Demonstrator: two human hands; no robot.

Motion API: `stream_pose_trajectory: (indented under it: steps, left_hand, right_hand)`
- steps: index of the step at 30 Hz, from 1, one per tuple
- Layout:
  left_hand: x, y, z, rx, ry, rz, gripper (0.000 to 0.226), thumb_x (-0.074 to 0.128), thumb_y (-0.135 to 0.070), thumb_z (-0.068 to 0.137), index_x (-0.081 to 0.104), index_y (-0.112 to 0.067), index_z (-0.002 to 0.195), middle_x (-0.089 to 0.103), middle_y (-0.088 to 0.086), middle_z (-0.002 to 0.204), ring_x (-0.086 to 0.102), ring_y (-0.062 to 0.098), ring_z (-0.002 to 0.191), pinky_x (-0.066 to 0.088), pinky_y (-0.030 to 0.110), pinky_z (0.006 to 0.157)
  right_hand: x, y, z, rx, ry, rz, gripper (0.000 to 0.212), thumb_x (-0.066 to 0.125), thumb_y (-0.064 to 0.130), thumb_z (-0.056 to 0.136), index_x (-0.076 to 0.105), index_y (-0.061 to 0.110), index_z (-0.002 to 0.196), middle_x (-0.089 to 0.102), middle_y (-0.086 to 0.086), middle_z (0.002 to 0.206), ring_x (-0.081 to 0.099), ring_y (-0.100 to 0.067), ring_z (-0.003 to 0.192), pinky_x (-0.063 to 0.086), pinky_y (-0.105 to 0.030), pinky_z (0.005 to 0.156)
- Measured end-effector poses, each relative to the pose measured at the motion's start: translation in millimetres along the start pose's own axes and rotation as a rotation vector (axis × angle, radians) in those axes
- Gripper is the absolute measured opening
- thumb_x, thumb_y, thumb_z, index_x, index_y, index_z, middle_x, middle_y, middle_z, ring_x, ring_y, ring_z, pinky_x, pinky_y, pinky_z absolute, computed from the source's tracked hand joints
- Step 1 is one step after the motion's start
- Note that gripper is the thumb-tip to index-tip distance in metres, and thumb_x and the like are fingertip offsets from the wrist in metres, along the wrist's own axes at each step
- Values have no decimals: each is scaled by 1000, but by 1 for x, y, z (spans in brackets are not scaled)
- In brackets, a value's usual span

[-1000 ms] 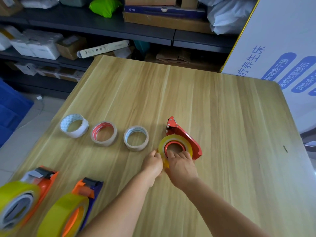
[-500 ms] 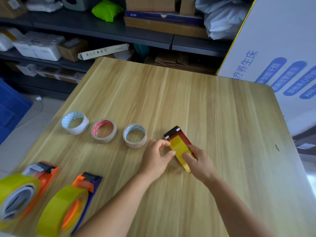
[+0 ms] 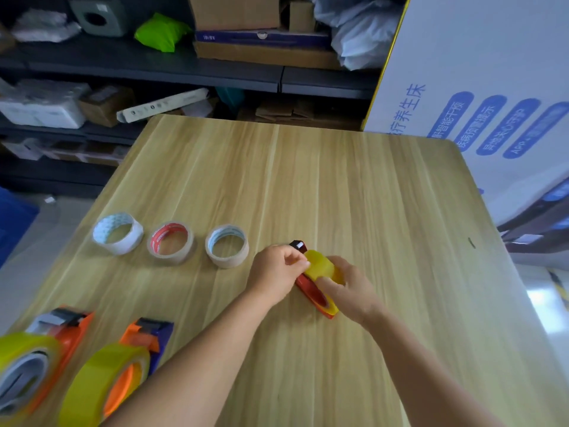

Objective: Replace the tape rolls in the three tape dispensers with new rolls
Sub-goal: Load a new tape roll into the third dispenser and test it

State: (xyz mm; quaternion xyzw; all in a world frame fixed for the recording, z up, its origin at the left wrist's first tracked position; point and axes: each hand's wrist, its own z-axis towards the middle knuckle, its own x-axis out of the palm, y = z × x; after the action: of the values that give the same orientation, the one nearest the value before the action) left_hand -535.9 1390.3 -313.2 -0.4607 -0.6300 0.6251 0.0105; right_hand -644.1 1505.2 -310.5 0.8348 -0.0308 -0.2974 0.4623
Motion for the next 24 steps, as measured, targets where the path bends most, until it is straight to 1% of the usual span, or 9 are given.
stream_pose_trajectory:
  steps: [2, 4, 6, 10, 13, 15, 17, 21, 24]
  left_hand:
    - [-1, -3, 4, 8, 17, 48, 10, 66, -25, 85, 72, -20, 79, 70, -6, 82, 63, 10, 80, 44, 21, 71]
    - [0, -4, 8, 18, 40, 110, 15, 61, -26, 88, 69, -19, 77, 67, -6, 80, 60, 12, 77, 43, 23, 67]
    - [1, -6, 12, 26, 56, 196, 22, 55, -27, 90, 66, -14, 78, 66, -3, 81, 60, 17, 77, 44, 27, 65]
    - [-4, -6, 24, -1, 109, 293, 25, 43, -26, 95, 62, -11, 88, 64, 0, 86, 58, 21, 78, 43, 31, 64]
    - [-8, -1, 37, -132, 159, 137, 22, 38, -20, 97, 58, -14, 90, 68, -2, 91, 63, 19, 84, 51, 34, 75]
    - [-9, 2, 43, -271, 159, -73, 20, 36, -17, 99, 54, -12, 92, 68, 0, 85, 65, 19, 74, 54, 35, 73]
    - [-9, 5, 48, -352, 170, -167, 19, 34, -17, 101, 52, -10, 98, 69, 4, 81, 65, 22, 72, 54, 33, 69]
    - [-11, 10, 53, -422, 237, -225, 22, 38, -20, 101, 54, -7, 109, 71, 12, 94, 69, 26, 84, 54, 28, 64]
    - [-15, 12, 55, -460, 278, -280, 22, 45, -13, 96, 61, -6, 109, 70, 17, 105, 69, 27, 93, 56, 31, 71]
  right_hand:
    - [3, 3, -1, -32, -9, -104, 55, 68, 42, 76, 45, 31, 125, 63, 6, 99, 62, -11, 78, 50, -21, 63]
    - [9, 5, 1, -82, -54, -289, 79, 70, 49, 73, 31, 31, 140, 53, 4, 124, 60, -18, 98, 51, -30, 78]
    - [17, 9, 5, -109, -90, -449, 88, 67, 53, 76, 23, 25, 146, 47, -1, 133, 57, -25, 109, 49, -36, 86]
    - [21, 14, 12, -102, -155, -470, 66, 60, 55, 84, 38, 20, 136, 57, -3, 121, 59, -23, 102, 48, -32, 76]
    - [16, 12, 9, -117, -112, -398, 58, 62, 54, 82, 46, 23, 128, 59, 1, 112, 59, -20, 94, 41, -27, 67]
    - [14, 9, 8, -123, -109, -380, 55, 63, 54, 82, 47, 25, 126, 60, 3, 107, 58, -17, 88, 38, -26, 64]
    - [14, 7, 7, -123, -107, -374, 54, 64, 54, 81, 47, 27, 125, 59, 5, 101, 56, -15, 83, 41, -26, 64]
    - [11, 6, 10, -80, -77, -445, 51, 65, 50, 81, 43, 29, 122, 63, 1, 101, 60, -20, 85, 48, -31, 66]
    - [11, 13, 15, -66, -86, -533, 60, 64, 52, 79, 39, 28, 128, 59, 0, 110, 61, -23, 96, 45, -30, 69]
